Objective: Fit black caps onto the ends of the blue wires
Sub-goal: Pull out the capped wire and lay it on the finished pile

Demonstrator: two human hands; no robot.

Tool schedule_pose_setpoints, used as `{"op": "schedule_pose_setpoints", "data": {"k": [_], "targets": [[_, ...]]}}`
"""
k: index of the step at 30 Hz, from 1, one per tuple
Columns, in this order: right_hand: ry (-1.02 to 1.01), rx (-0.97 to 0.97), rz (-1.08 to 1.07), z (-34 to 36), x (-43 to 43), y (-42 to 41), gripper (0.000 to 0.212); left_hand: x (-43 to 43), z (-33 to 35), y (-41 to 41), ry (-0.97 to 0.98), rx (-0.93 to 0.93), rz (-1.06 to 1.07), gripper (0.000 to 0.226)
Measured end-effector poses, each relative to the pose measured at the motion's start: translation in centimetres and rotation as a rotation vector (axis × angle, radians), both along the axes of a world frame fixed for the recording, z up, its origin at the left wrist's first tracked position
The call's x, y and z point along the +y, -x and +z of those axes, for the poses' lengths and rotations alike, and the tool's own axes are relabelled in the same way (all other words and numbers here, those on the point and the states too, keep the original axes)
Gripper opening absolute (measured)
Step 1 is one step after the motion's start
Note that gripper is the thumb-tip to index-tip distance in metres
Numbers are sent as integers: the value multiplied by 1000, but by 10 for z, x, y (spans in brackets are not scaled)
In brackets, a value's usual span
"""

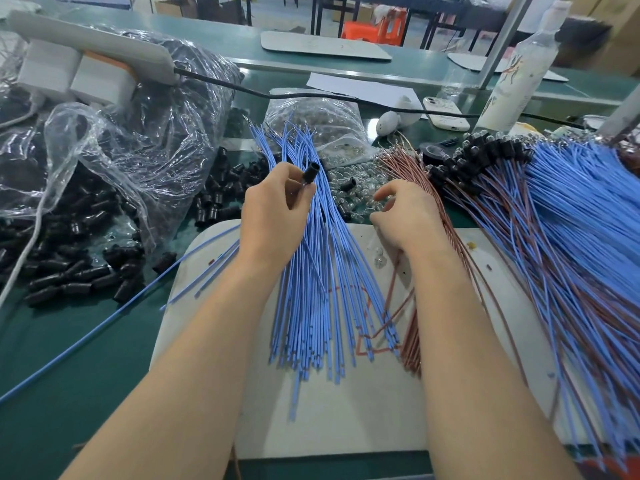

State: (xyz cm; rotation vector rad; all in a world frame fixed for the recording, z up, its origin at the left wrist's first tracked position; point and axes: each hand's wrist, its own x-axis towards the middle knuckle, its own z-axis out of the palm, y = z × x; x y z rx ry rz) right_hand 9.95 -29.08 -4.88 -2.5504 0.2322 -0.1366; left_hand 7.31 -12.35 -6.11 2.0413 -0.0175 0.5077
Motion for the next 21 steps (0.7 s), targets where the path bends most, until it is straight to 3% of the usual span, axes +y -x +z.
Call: {"op": "schedule_pose_setpoints", "data": {"k": [13,16,21], "targets": [[26,-17,3,-6,4,-1,7,-1,-2,-1,-92,-4,-7,9],[-90,-167,65,1,7,2,7,-2,-3,-2,-89,-5,-11,9],[-509,-304,345,26,23,19,17,-1,-5,-4,-70,-39,-22,5]]}}
